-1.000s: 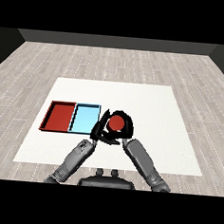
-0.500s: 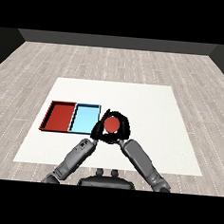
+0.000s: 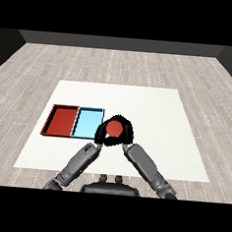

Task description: Pick the red can and put it in the red box

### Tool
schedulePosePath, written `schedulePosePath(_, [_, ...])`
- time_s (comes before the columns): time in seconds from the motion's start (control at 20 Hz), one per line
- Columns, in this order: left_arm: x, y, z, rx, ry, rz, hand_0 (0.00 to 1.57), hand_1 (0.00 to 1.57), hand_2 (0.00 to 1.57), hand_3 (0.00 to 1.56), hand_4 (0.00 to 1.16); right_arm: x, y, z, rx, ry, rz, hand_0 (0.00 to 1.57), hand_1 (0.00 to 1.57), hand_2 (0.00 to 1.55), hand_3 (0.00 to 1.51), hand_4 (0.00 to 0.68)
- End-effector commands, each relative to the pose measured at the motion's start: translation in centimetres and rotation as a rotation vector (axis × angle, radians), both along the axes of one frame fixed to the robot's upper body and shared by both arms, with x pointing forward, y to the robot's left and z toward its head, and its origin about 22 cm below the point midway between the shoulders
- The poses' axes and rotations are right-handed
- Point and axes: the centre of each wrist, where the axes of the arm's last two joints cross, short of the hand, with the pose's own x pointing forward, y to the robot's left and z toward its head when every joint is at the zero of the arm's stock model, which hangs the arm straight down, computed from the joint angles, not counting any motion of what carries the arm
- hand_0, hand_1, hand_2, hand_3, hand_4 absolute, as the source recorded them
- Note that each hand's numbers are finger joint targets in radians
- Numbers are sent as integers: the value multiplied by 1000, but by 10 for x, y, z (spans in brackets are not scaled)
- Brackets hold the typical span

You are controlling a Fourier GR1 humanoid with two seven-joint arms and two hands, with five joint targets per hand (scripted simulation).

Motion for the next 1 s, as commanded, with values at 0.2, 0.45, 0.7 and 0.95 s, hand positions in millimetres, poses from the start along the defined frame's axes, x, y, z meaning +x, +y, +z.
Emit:
schedulePosePath(0.2, [-3, 0, -5, 0, -1, 51, 1571, 1571, 1557, 1478, 1124, -2, 7, 15, 4, 15, -3, 1482, 1482, 1443, 1391, 644])
schedulePosePath(0.45, [8, -17, 12, -38, -86, 96, 1571, 1571, 1564, 1482, 1137, -4, 4, -10, 33, 17, 35, 1493, 1493, 1439, 1388, 637])
schedulePosePath(0.7, [3, -5, 0, -54, -142, 103, 1571, 1571, 1571, 1513, 1147, 0, 2, -1, -47, 84, 3, 0, 0, 0, 0, 0])
schedulePosePath(0.95, [4, -5, -14, -42, -146, 119, 1571, 1571, 1571, 1513, 1147, -9, 2, 0, -89, 82, 6, 0, 0, 0, 0, 0])
